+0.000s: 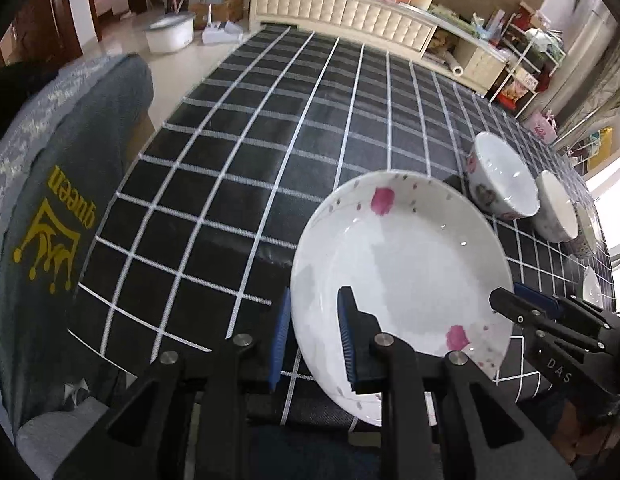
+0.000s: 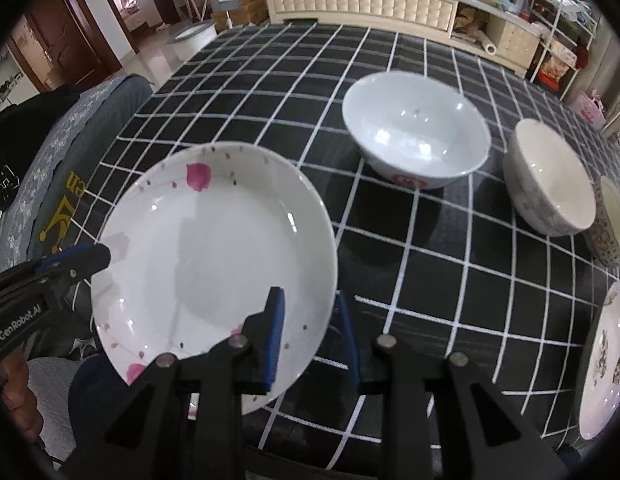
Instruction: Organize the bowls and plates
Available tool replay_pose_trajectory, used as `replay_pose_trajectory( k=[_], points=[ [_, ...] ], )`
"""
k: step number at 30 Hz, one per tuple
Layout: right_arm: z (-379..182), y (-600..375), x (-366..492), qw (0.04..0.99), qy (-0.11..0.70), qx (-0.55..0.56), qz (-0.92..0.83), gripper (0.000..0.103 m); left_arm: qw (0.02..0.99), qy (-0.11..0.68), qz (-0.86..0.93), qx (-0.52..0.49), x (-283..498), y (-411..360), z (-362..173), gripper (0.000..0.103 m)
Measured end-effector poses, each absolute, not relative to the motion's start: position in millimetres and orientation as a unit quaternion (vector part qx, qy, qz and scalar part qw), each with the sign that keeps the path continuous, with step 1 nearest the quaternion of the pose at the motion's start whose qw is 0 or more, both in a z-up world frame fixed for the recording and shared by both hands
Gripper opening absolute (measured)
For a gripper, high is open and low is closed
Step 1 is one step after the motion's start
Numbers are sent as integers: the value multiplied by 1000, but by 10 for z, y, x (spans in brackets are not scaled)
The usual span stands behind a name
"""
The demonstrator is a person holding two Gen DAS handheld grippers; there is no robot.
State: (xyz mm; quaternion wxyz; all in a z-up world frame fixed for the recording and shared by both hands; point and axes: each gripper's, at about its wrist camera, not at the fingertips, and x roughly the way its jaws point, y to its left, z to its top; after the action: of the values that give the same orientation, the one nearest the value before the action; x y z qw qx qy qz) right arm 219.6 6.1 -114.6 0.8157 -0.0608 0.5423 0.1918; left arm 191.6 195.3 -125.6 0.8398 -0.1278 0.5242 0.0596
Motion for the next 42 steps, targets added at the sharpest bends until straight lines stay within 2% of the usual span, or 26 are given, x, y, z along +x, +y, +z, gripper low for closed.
replay_pose_trajectory(
  k=[10, 13, 21, 23, 26, 29, 31, 33, 42],
  points=[
    [-836, -159, 2058, 826, 524, -29, 205, 32, 868, 490, 36, -72, 1812, 1517, -817, 28],
    [-689, -255, 1965, 834, 510, -23, 211, 32, 874, 480, 25, -62, 1778, 1345, -714, 38],
    [-304, -726, 1768, 869, 462, 1, 178, 33, 886, 462, -10, -47, 1693, 854, -451, 38],
    [-235, -871, 1736, 875, 453, 8, 172, 33, 888, 458, -20, -45, 1679, 716, -386, 43],
    [-138, -1087, 1691, 883, 442, 11, 160, 34, 889, 454, -39, -45, 1666, 505, -281, 44],
    [-42, -1280, 1650, 893, 427, 3, 144, 43, 891, 449, -50, -43, 1653, 319, -185, 44],
    [30, -1431, 1618, 899, 415, 12, 139, 57, 891, 449, -58, -37, 1673, 159, -132, 48],
    [93, -1589, 1591, 905, 404, 20, 133, 64, 891, 447, -69, -31, 1688, 19, -89, 49],
    [137, -2250, 1616, 906, 411, 28, 94, 69, 891, 440, -114, -2, 1826, -723, -2, 53]
  ],
)
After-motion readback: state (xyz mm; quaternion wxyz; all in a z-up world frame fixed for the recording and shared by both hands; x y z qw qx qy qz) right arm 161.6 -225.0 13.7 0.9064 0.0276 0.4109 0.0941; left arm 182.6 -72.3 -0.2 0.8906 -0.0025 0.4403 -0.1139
